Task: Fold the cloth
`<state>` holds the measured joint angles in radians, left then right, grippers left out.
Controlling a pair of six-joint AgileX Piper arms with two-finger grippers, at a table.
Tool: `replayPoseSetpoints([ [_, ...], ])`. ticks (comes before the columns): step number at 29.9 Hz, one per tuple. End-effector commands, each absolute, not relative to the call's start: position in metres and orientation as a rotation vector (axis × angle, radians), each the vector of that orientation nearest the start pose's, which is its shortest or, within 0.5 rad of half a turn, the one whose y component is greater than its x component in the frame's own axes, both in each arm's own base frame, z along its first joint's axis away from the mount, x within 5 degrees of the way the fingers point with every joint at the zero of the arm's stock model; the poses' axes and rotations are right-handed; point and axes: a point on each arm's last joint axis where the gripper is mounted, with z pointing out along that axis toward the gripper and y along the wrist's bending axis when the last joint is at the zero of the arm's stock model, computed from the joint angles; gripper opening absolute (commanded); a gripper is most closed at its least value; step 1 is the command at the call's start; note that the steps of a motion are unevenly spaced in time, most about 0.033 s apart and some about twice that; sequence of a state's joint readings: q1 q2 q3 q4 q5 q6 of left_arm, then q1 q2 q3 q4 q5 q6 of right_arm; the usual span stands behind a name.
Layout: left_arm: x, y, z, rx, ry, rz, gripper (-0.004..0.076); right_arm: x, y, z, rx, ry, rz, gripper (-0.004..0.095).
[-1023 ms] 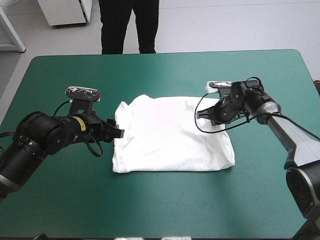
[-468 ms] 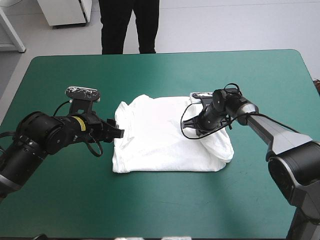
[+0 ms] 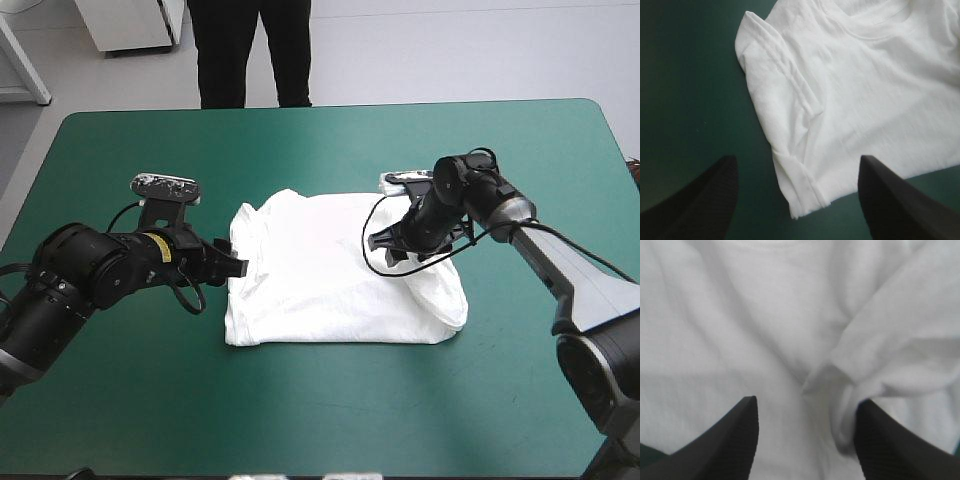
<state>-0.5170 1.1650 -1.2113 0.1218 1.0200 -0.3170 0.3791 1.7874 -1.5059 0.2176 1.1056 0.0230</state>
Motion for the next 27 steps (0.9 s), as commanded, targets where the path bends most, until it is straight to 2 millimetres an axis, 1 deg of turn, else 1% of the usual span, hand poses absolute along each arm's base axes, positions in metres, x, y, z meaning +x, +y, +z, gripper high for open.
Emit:
replayPoseSetpoints([
  [1, 0.198, -0.104, 0.399, 0.275, 2.37, -0.251, 0.0489, 0.319, 0.14, 0.333, -0.415, 2.736, 0.302, 0.0536],
  [2, 0.198, -0.104, 0.399, 0.275, 2.375, -0.249, 0.0486, 0.313, 0.135, 0.343, -0.417, 2.711, 0.274, 0.0536],
  [5, 0.197, -0.103, 0.398, 0.275, 2.385, -0.245, 0.0456, 0.299, 0.127, 0.363, -0.394, 2.671, 0.244, 0.053],
  [9, 0.198, -0.104, 0.395, 0.277, 2.411, -0.235, 0.0417, 0.282, 0.117, 0.378, -0.358, 2.669, 0.212, 0.052],
  [11, 0.201, -0.105, 0.388, 0.276, 2.47, -0.212, 0.0417, 0.273, 0.111, 0.38, -0.345, 2.675, 0.184, 0.0517],
  [13, 0.205, -0.109, 0.377, 0.26, 2.562, -0.188, 0.0417, 0.265, 0.106, 0.378, -0.328, 2.68, 0.159, 0.0516],
  [16, 0.215, -0.118, 0.358, 0.297, 2.674, -0.172, 0.0423, 0.249, 0.1, 0.369, -0.282, 2.702, 0.165, 0.0517],
  [19, 0.226, -0.126, 0.345, 0.299, 2.724, -0.175, 0.0424, 0.23, 0.092, 0.356, -0.225, 2.731, 0.17, 0.0513],
  [23, 0.234, -0.131, 0.325, 0.296, 2.843, -0.108, 0.0424, 0.207, 0.084, 0.341, -0.179, 2.764, 0.18, 0.0513],
  [27, 0.24, -0.134, 0.311, 0.304, 2.914, -0.066, 0.0424, 0.192, 0.078, 0.332, -0.156, 2.773, 0.182, 0.0513],
])
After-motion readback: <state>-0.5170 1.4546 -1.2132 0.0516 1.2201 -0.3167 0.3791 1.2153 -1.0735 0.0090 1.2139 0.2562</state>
